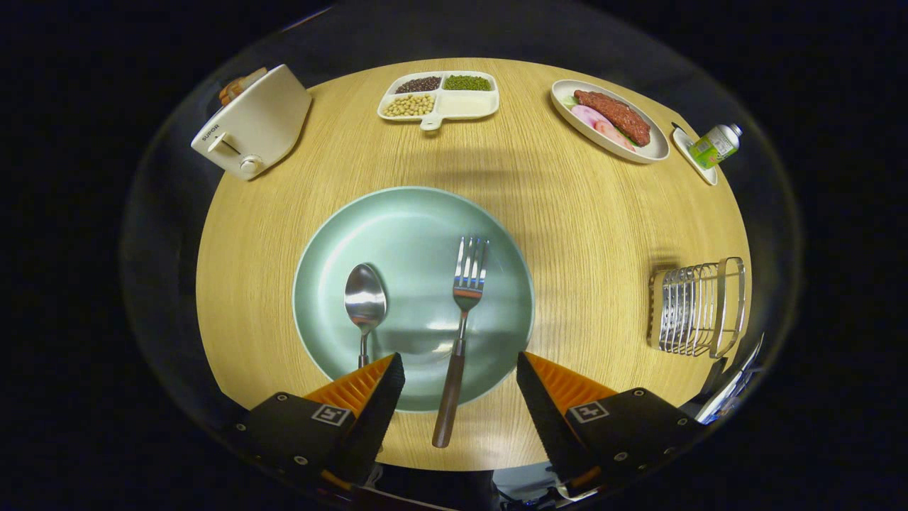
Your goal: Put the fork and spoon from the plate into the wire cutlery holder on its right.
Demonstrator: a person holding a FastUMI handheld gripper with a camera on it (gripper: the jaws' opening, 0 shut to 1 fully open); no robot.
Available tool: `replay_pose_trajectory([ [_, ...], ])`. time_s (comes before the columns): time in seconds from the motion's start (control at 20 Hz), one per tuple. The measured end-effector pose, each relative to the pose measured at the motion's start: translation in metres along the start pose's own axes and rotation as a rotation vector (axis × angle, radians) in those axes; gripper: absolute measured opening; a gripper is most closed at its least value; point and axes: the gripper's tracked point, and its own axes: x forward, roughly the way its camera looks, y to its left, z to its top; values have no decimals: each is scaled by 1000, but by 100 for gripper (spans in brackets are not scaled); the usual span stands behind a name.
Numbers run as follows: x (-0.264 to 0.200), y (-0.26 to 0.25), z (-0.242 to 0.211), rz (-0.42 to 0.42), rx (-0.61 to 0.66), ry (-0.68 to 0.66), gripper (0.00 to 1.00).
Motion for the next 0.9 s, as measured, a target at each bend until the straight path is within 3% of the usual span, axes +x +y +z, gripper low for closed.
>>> replay_pose_trajectory([
  [0.3,12,7,5,20,19,24,89],
  [0.5,19,10,5,33,39,46,79],
  [0.9,29,18,-8,63,84,101,37],
])
